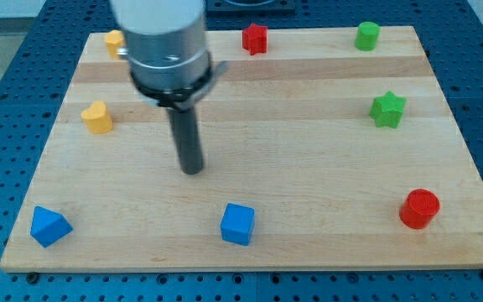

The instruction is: Move blue triangle towards blue cube

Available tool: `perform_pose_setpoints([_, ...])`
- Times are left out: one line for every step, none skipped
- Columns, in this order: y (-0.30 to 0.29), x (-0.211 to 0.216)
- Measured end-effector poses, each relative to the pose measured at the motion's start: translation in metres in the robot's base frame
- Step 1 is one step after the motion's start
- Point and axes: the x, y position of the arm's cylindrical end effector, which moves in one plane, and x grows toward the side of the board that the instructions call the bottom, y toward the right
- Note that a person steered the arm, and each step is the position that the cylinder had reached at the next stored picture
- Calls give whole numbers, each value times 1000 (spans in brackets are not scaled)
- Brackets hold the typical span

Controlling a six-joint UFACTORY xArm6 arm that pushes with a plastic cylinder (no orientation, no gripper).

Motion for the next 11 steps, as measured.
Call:
perform_pose_setpoints([-73, -2])
perform_pose_setpoints([-155, -2])
perform_pose_setpoints([-198, 5])
perform_pose_setpoints([-198, 5])
perform_pose_setpoints([-198, 25])
perform_pose_setpoints([-198, 45])
perform_pose_setpoints([-198, 59])
perform_pose_setpoints([-198, 72])
perform_pose_setpoints([-198, 72])
perform_pose_setpoints([-198, 90])
perform_pose_setpoints([-198, 94])
